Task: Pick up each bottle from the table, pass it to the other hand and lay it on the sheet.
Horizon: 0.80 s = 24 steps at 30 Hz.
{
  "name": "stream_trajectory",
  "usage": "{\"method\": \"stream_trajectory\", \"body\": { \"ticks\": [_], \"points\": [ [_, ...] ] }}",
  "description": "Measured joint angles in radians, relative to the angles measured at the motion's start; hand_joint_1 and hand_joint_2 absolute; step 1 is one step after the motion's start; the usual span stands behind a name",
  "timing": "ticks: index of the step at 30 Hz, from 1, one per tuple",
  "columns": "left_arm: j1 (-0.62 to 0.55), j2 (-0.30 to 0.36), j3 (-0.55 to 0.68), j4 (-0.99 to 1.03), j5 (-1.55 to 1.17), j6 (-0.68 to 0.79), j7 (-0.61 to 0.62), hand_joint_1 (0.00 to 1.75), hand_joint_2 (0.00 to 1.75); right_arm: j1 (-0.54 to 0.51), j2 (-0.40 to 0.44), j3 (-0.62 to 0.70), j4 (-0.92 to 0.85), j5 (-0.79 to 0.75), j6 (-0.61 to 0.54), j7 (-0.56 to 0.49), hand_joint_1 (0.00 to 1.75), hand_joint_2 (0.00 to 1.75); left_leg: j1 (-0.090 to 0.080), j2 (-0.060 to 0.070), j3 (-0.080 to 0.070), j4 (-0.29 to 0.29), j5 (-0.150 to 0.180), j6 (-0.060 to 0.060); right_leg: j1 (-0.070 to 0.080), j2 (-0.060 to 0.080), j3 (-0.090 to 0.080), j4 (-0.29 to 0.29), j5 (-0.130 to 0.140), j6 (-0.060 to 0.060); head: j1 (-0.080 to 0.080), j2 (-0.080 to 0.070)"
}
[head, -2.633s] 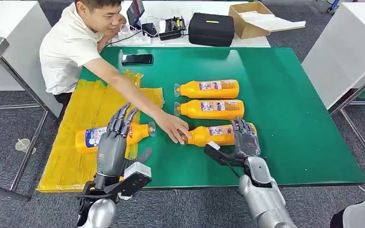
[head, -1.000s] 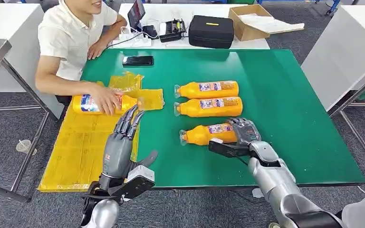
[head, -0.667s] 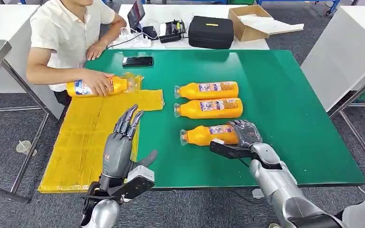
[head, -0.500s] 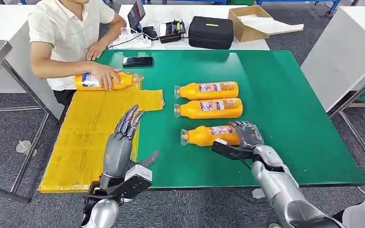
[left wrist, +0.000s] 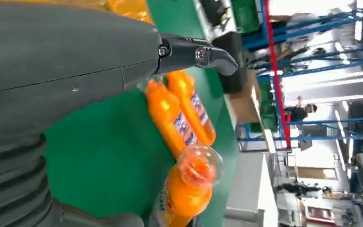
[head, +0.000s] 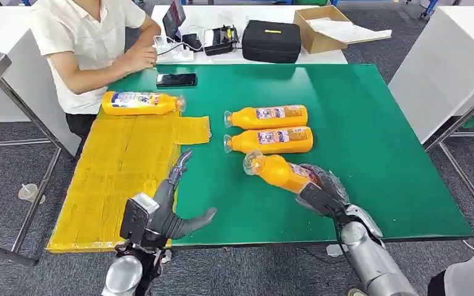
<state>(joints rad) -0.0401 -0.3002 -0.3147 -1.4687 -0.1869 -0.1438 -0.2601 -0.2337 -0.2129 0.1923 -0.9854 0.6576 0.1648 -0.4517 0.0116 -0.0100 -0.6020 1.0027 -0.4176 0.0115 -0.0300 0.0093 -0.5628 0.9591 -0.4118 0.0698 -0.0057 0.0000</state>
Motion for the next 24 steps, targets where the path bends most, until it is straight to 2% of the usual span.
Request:
{"method": "stream_trajectory", "body": {
  "ticks": [9,17,24],
  "points": [
    [-0.001,0.000,0.007,0.047,0.088,-0.017,0.034,0.00,1.75,0.024,0.000,0.015,-0.082,-0.064,0.028,-0.018,1.75,1.75,0.000,-0.001,-0.007,0.000,0.001,0.000,0.000,0.000,-0.005,0.001,0.000,0.000,0.000,0.000],
    [-0.008,0.000,0.006,0.092,0.115,-0.018,0.039,0.00,1.75,0.016,0.057,0.060,-0.124,-0.093,0.035,-0.020,1.75,1.75,0.000,-0.001,-0.013,0.000,0.002,0.001,0.000,-0.001,-0.010,0.002,0.000,0.000,0.000,0.000],
    [-0.021,0.000,-0.012,0.131,0.106,-0.018,0.040,0.00,1.75,0.013,0.161,0.113,-0.180,-0.125,0.017,-0.034,1.75,1.75,0.000,-0.001,-0.015,0.000,0.002,0.001,0.000,0.000,-0.014,0.002,0.000,0.000,0.000,0.000]
  ]
}}
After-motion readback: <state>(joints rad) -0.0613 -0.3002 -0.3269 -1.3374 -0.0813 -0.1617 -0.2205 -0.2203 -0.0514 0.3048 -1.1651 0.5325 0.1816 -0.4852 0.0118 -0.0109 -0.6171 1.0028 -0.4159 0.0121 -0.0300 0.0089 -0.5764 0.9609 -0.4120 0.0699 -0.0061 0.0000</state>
